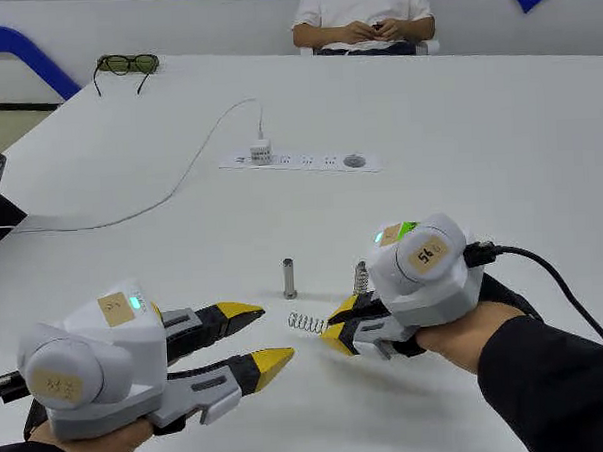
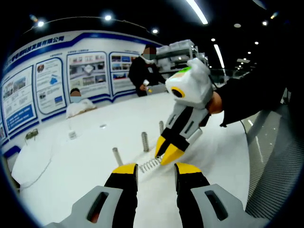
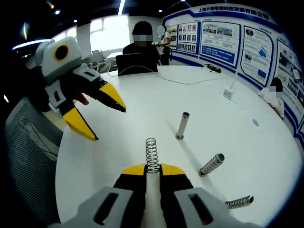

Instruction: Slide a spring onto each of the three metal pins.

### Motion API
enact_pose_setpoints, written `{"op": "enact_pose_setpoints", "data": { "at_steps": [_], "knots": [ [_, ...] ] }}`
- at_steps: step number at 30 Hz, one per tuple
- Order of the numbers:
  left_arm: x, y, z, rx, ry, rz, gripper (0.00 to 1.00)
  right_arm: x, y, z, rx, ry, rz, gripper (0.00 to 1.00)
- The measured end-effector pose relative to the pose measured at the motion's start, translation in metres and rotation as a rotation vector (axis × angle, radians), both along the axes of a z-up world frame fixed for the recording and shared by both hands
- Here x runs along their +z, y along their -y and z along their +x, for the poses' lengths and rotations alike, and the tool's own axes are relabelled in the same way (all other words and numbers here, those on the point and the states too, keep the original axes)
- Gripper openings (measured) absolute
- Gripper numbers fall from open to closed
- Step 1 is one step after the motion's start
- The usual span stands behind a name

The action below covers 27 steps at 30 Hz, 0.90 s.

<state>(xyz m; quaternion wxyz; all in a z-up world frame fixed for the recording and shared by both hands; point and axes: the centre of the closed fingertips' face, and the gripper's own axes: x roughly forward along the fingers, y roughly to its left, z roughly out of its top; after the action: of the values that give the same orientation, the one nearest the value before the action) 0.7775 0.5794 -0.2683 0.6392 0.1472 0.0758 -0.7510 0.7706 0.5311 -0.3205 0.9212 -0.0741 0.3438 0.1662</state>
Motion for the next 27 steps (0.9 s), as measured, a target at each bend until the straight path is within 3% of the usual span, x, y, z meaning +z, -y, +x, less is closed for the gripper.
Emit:
{"op": "enact_pose_setpoints", "data": {
  "at_steps": [14, 27],
  "knots": [
    [-0.003, 0.004, -0.016, -0.064, 0.014, 0.013, 0.31, 0.019, -0.013, -0.038, 0.053, -0.027, 0.009, 0.11],
    [-0.005, 0.004, -0.033, -0.134, 0.017, 0.022, 0.32, 0.031, -0.026, -0.053, 0.118, -0.048, 0.015, 0.11]
  ]
}}
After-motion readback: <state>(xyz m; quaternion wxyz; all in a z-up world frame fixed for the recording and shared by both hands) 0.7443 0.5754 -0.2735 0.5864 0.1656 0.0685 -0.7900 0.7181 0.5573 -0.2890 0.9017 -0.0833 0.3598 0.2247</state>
